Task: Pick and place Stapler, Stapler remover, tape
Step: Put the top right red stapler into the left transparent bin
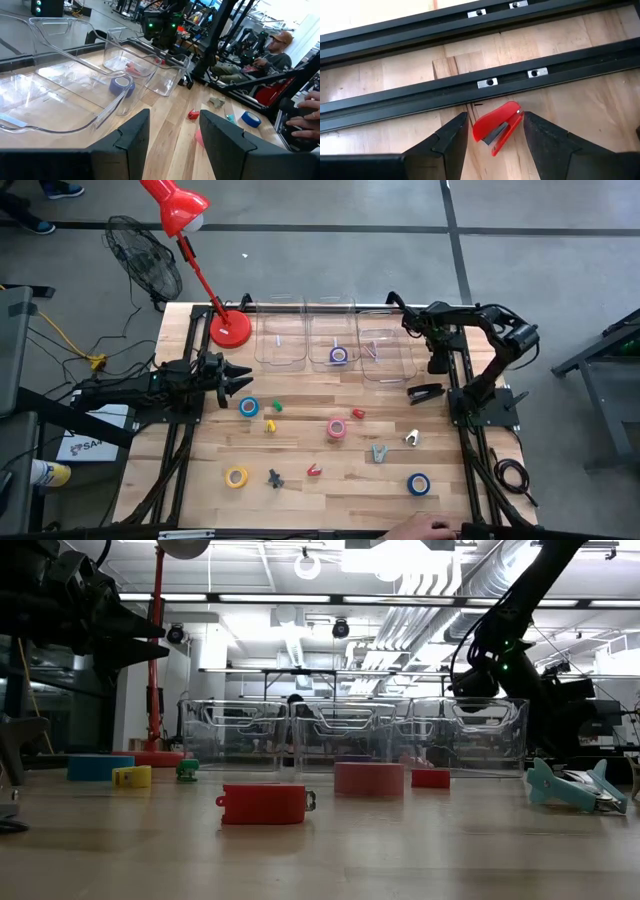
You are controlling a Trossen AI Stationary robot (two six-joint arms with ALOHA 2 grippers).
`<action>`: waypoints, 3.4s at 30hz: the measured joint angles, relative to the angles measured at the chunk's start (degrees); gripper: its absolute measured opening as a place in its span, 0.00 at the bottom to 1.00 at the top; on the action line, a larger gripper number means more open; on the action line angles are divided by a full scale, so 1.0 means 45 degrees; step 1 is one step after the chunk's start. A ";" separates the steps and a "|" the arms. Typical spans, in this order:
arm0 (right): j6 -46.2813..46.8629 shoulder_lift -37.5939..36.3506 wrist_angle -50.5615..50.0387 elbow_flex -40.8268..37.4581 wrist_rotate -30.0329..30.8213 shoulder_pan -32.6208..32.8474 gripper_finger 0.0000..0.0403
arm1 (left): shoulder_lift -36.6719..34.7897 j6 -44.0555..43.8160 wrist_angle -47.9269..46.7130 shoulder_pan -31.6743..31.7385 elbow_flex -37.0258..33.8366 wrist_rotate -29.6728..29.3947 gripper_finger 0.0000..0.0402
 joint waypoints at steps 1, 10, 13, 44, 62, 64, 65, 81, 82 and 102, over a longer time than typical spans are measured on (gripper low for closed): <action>-0.0003 0.0065 -0.0003 0.0000 0.0045 0.0000 0.45 | -0.0001 0.0000 0.0000 -0.0003 0.0000 0.0003 0.42; -0.0110 0.0389 0.0154 -0.0010 0.0227 0.0153 0.45 | 0.0001 0.0000 0.0000 0.0001 0.0000 -0.0001 0.42; -0.0143 0.0512 0.0152 -0.0010 0.0241 0.0262 0.45 | -0.0002 0.0002 0.0000 -0.0002 -0.0002 -0.0002 0.42; -0.0908 0.1173 0.0525 0.0015 0.0422 0.0732 0.14 | 0.0001 0.0000 0.0000 0.0002 0.0000 -0.0001 0.42; -0.1042 -0.0014 0.0257 -0.0024 -0.0013 0.0482 0.14 | 0.0001 0.0001 0.0000 -0.0001 -0.0004 0.0000 0.42; -0.1030 -0.0301 0.0248 -0.0019 -0.0037 0.0427 0.14 | -0.0001 0.0000 0.0000 -0.0003 -0.0002 -0.0002 0.42; -0.1030 -0.0459 0.0224 -0.0019 -0.0098 0.0390 0.14 | 0.0000 0.0002 0.0000 0.0002 -0.0002 0.0001 0.42; -0.1010 -0.4321 0.0789 -0.0015 -0.1447 0.0355 0.14 | -0.0003 0.0000 0.0000 -0.0001 -0.0005 0.0001 0.42; -0.1018 -0.4596 0.0933 -0.0011 -0.1600 0.0355 0.14 | 0.0001 0.0000 0.0000 -0.0003 -0.0005 0.0003 0.42; -0.0506 -0.8503 0.8142 0.0005 -0.8604 0.0398 0.14 | 0.0002 0.0000 0.0000 -0.0003 -0.0004 0.0003 0.42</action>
